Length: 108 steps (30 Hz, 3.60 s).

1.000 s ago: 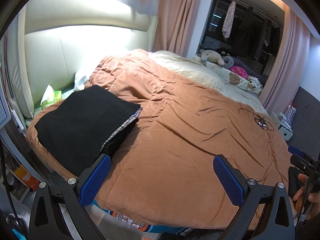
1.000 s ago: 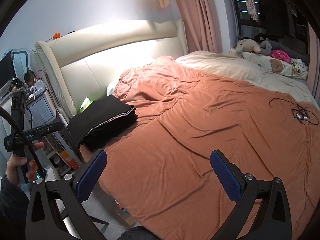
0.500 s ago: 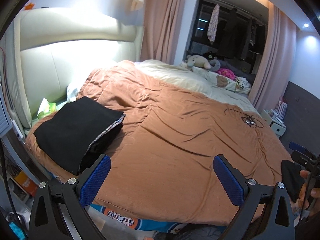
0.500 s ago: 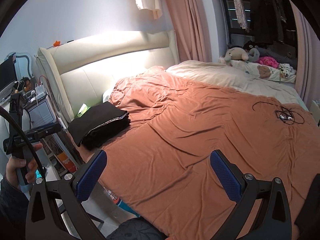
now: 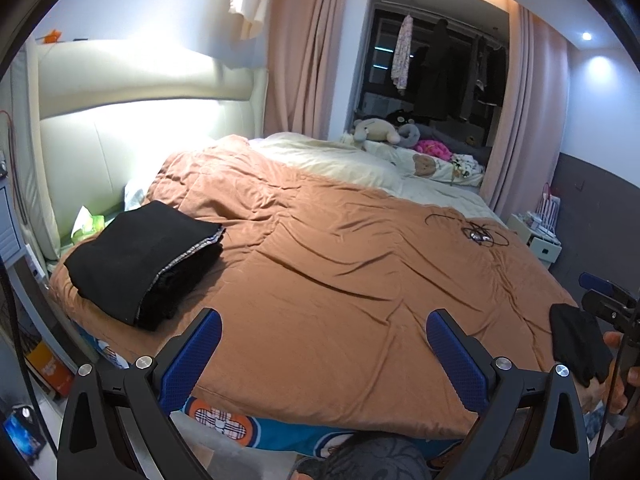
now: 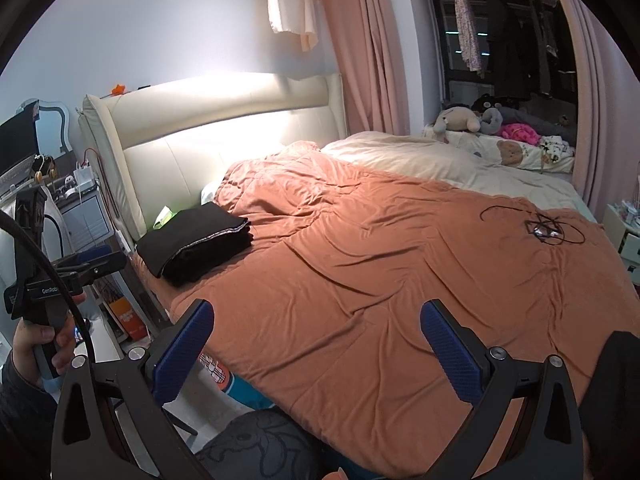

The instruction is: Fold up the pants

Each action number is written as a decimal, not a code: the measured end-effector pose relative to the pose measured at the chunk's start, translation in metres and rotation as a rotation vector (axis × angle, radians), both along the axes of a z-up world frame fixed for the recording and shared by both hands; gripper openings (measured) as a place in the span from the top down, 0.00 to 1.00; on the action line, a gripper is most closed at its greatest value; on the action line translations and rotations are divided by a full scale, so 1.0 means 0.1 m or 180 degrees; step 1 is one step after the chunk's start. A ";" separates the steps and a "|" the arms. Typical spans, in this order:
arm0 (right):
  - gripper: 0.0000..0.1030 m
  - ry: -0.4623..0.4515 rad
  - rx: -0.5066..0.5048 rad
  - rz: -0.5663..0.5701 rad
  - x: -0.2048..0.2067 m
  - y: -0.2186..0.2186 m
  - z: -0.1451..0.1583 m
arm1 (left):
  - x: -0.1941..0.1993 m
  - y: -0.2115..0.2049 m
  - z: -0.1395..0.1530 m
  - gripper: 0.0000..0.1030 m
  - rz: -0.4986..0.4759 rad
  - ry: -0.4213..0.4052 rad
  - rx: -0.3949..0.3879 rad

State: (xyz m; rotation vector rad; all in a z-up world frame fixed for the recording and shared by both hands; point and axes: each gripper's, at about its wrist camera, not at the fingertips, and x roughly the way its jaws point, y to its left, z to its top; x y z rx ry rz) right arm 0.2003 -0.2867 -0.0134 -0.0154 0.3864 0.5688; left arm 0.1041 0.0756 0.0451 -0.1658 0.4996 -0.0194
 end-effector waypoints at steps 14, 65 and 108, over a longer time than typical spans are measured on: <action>0.00 -0.0082 0.0029 -0.0238 -0.58 -0.26 -0.23 | -0.53 -0.50 -0.03 0.00 -0.0213 -0.0244 0.0021; 0.00 -0.0089 0.0056 -0.0811 -1.13 -0.38 -0.59 | -1.15 -0.90 -0.31 0.00 -0.0087 -0.0366 0.0100; 0.00 0.0008 0.0054 -0.0754 -1.10 -0.40 -0.60 | -1.22 -0.96 -0.30 0.00 -0.0110 -0.0382 0.0110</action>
